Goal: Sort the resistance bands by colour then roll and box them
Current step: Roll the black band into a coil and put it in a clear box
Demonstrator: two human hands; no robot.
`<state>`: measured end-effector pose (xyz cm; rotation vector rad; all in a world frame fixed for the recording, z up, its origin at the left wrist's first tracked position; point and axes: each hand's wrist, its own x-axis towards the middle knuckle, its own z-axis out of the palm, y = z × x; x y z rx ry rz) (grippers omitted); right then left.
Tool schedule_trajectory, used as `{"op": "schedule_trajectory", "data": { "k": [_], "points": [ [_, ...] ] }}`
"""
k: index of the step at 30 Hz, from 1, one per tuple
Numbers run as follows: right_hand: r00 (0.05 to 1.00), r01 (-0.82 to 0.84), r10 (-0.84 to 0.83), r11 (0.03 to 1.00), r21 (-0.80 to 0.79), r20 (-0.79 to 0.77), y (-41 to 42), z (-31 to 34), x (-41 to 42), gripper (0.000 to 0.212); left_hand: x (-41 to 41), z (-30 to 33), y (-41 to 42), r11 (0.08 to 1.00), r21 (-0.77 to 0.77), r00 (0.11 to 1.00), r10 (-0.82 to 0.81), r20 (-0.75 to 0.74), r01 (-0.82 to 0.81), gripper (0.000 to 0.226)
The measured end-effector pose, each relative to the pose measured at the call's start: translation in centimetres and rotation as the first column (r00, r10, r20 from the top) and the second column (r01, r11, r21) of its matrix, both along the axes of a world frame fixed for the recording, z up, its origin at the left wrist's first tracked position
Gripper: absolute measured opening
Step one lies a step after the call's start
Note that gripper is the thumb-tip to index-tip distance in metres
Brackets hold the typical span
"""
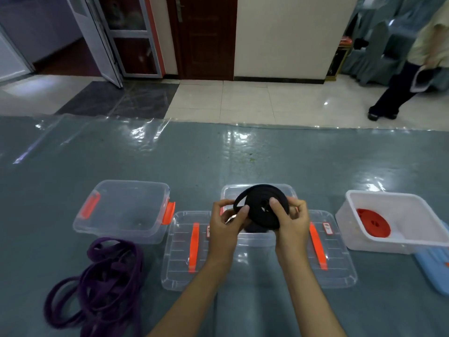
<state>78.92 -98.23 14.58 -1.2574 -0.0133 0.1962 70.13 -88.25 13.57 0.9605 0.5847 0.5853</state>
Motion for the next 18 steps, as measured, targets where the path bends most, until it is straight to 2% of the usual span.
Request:
{"op": "schedule_trajectory", "data": {
  "k": [4,9,14,16,18],
  "points": [
    [0.996,0.07,-0.068,0.997,0.041,-0.057,0.9,-1.0,0.6,0.032,1.0,-0.4,-0.4,0.988,-0.144,0.997,-0.068,-0.031,0.063,0.027],
    [0.991,0.06,-0.047,0.993,0.1,-0.127,0.9,-3.1,2.5,0.043,3.4,-0.7,0.3,0.98,-0.184,0.99,-0.098,-0.103,0.077,0.026],
    [0.983,-0.065,0.036,0.986,-0.156,-0.183,1.1,-5.4,5.8,0.029,7.3,-2.9,1.3,0.975,-0.221,0.962,-0.029,-0.271,-0.033,0.022],
    [0.959,-0.185,0.112,0.944,-0.275,-0.261,1.0,-6.7,7.6,0.024,8.6,-4.6,2.0,0.973,-0.216,0.936,-0.005,-0.352,-0.076,0.025],
    [0.936,-0.309,0.196,0.857,-0.412,-0.294,0.8,-7.9,9.5,0.022,9.8,-6.6,2.7,0.974,-0.203,0.904,0.003,-0.428,-0.099,0.027]
  ]
}}
